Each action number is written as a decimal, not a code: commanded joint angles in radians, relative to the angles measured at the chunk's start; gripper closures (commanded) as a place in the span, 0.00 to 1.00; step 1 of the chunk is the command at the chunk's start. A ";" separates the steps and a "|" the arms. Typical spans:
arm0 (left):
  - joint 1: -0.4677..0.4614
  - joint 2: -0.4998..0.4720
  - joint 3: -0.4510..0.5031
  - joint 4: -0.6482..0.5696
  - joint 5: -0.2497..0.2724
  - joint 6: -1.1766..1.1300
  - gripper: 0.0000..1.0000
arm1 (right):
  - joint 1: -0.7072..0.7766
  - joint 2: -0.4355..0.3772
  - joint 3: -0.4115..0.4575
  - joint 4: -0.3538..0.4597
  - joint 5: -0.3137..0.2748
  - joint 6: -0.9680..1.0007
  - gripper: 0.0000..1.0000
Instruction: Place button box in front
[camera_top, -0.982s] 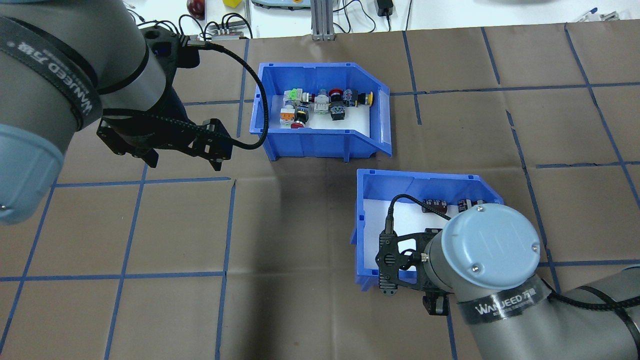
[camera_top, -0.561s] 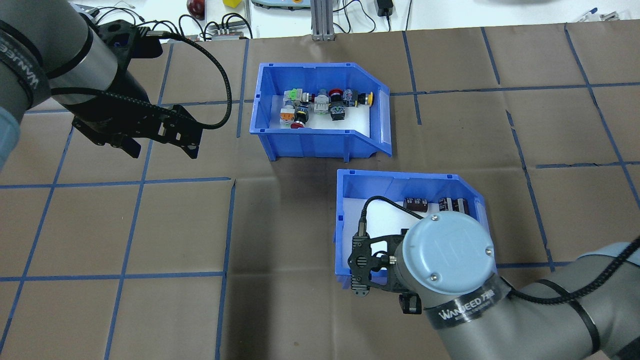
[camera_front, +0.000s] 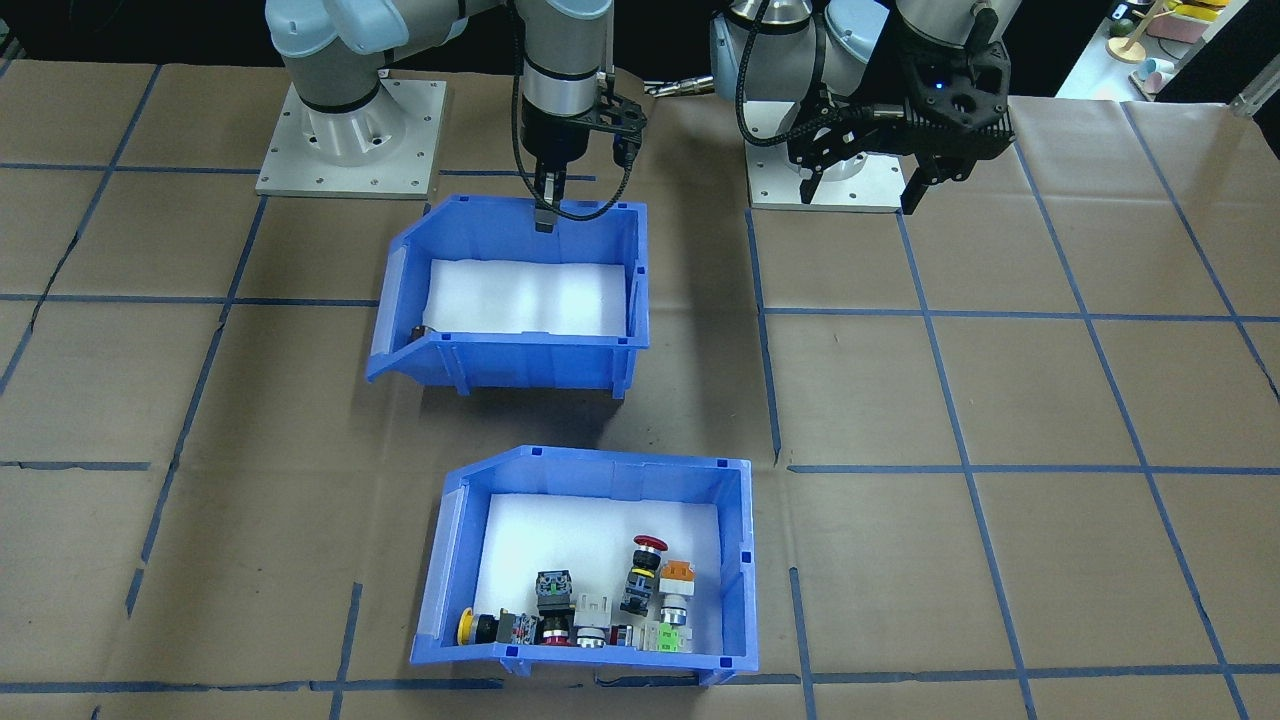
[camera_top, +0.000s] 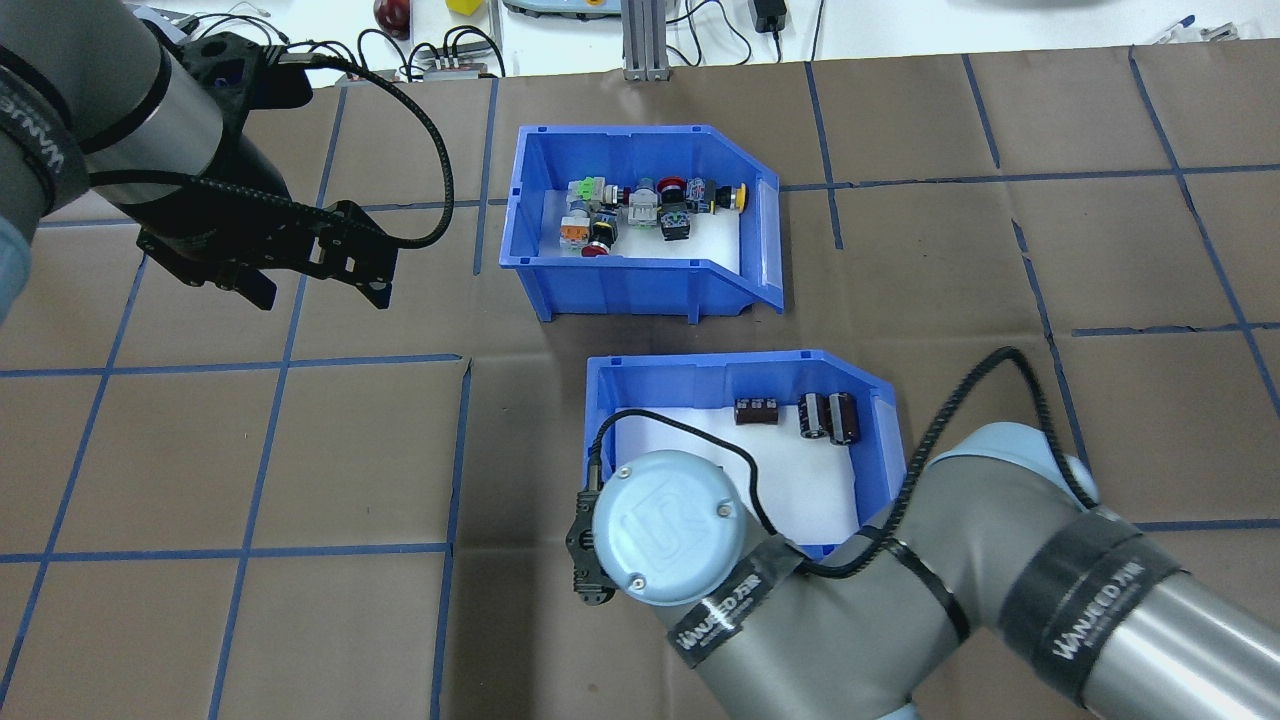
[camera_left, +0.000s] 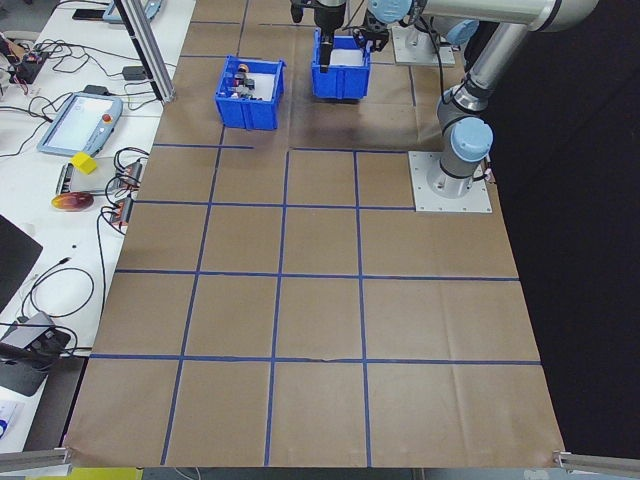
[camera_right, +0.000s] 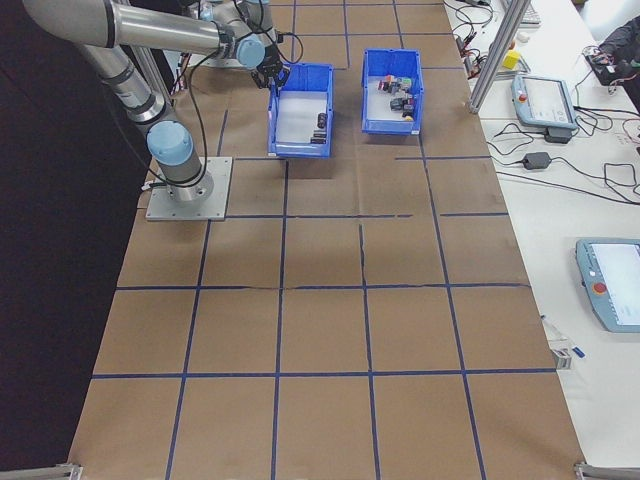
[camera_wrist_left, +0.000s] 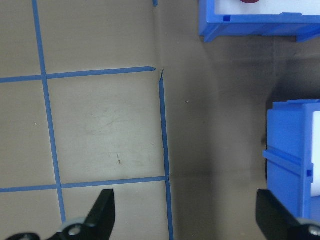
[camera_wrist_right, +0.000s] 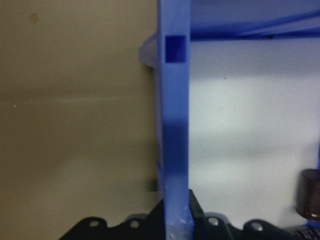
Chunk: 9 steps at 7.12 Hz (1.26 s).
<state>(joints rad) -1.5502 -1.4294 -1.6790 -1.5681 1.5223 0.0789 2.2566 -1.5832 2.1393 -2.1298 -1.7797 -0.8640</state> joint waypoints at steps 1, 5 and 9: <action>0.001 0.002 -0.001 0.026 0.037 0.002 0.01 | 0.061 0.100 -0.039 -0.033 -0.099 0.022 0.90; 0.001 0.015 -0.025 0.008 0.093 0.002 0.00 | 0.048 0.095 -0.042 -0.035 -0.098 0.016 0.22; 0.001 0.032 -0.060 -0.024 0.078 -0.063 0.01 | -0.084 -0.070 -0.036 0.026 -0.101 0.017 0.00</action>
<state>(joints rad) -1.5491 -1.4073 -1.7199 -1.5682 1.6082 0.0357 2.2360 -1.5788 2.0996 -2.1421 -1.8857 -0.8446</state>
